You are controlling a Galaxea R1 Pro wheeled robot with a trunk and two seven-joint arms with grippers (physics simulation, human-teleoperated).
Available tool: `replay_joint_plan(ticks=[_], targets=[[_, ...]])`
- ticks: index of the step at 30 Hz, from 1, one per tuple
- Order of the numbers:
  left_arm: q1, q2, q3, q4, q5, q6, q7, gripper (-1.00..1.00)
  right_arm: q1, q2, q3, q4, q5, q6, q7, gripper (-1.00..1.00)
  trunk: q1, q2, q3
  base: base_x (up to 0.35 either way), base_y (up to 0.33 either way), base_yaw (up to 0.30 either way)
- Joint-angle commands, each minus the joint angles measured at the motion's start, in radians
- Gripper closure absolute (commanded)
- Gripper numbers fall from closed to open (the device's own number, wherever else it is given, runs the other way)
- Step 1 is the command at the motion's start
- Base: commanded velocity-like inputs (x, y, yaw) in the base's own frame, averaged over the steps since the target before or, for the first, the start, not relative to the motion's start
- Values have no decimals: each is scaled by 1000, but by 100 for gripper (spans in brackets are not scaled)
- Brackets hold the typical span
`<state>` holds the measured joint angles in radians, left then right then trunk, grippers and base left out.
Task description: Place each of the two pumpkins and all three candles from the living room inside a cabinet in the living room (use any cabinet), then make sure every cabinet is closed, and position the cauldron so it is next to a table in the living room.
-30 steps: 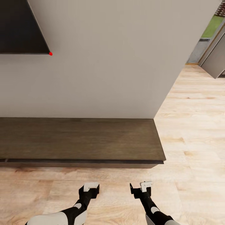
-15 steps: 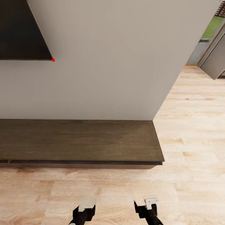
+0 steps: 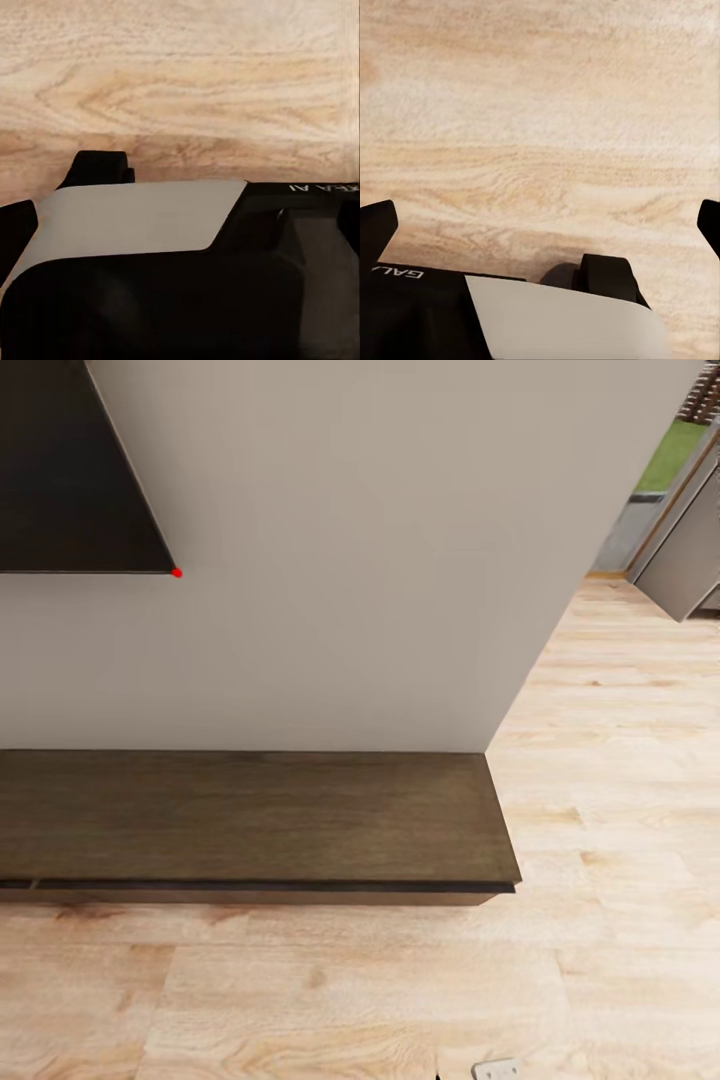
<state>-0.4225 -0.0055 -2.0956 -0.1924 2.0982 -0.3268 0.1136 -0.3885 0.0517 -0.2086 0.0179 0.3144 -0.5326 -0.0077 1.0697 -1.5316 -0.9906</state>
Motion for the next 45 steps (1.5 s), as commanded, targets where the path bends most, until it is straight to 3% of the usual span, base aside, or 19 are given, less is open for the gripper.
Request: replay_joint_plan(ticks=[1, 10, 21, 45], targets=[[0, 0, 0, -6, 0, 0, 0, -100, 0, 0, 0, 0, 0, 0, 0, -100, 0, 0, 2, 0, 0, -4], [16, 6, -4, -45, -1, -1, 3, -100, 2, -5, -1, -1, 0, -7, -2, -100, 0, 0, 16, 0, 0, 0], [21, 55, -4, -10, -4, -3, 4, -100, 3, -21, -1, -1, 2, -7, 0, -100, 0, 0, 34, 0, 0, 0], [21, 58, -4, -9, -4, -3, 4, -100, 3, -21, -1, -3, 2, -7, 0, -100, 0, 0, 73, 0, 0, 0]])
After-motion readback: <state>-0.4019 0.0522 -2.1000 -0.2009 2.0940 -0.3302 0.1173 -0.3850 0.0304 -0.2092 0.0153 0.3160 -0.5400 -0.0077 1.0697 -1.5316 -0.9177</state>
